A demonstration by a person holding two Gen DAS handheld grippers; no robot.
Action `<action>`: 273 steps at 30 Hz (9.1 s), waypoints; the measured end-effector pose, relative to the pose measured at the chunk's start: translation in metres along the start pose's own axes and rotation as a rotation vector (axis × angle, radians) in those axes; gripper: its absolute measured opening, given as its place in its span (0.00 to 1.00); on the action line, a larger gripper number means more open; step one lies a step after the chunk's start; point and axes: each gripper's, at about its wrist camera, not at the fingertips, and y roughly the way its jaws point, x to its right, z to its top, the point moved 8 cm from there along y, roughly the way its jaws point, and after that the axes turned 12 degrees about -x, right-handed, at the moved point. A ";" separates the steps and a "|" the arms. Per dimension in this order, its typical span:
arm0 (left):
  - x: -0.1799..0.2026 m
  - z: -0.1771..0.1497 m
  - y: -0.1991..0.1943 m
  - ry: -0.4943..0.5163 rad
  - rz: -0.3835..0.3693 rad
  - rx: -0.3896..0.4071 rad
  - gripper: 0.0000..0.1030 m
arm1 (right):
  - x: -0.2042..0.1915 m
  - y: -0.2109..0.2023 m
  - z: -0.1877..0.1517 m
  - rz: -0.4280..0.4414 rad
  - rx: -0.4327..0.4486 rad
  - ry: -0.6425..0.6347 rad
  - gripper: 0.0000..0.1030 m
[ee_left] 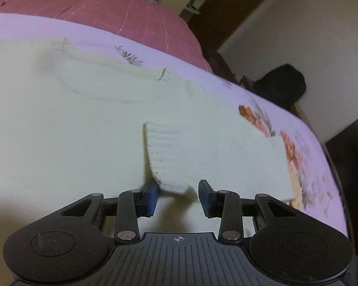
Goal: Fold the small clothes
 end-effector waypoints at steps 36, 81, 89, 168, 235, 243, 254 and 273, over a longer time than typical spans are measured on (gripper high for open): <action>-0.157 0.017 -0.116 -0.104 0.224 0.247 0.03 | 0.029 0.038 0.001 0.021 -0.075 0.163 0.36; -0.184 -0.005 -0.125 -0.148 0.267 0.269 0.04 | 0.042 0.101 0.034 0.108 -0.161 0.179 0.05; -0.203 0.006 -0.146 -0.221 0.241 0.310 0.04 | 0.070 0.091 0.050 0.123 -0.116 0.250 0.24; -0.127 0.035 -0.083 0.168 0.377 0.251 0.09 | 0.060 0.147 0.094 0.083 -0.087 0.215 0.23; -0.458 -0.157 -0.298 -1.024 0.124 0.837 0.18 | -0.010 0.021 -0.007 0.073 -0.180 0.146 0.32; -0.370 -0.088 -0.291 -0.588 0.212 0.714 0.02 | -0.009 0.024 -0.012 0.072 -0.185 0.152 0.32; -0.156 0.011 -0.127 -0.039 0.153 0.378 0.02 | -0.001 0.023 -0.010 0.073 -0.171 0.180 0.32; -0.044 -0.030 -0.069 0.235 0.198 0.285 0.64 | 0.011 0.028 0.000 0.151 -0.147 0.298 0.37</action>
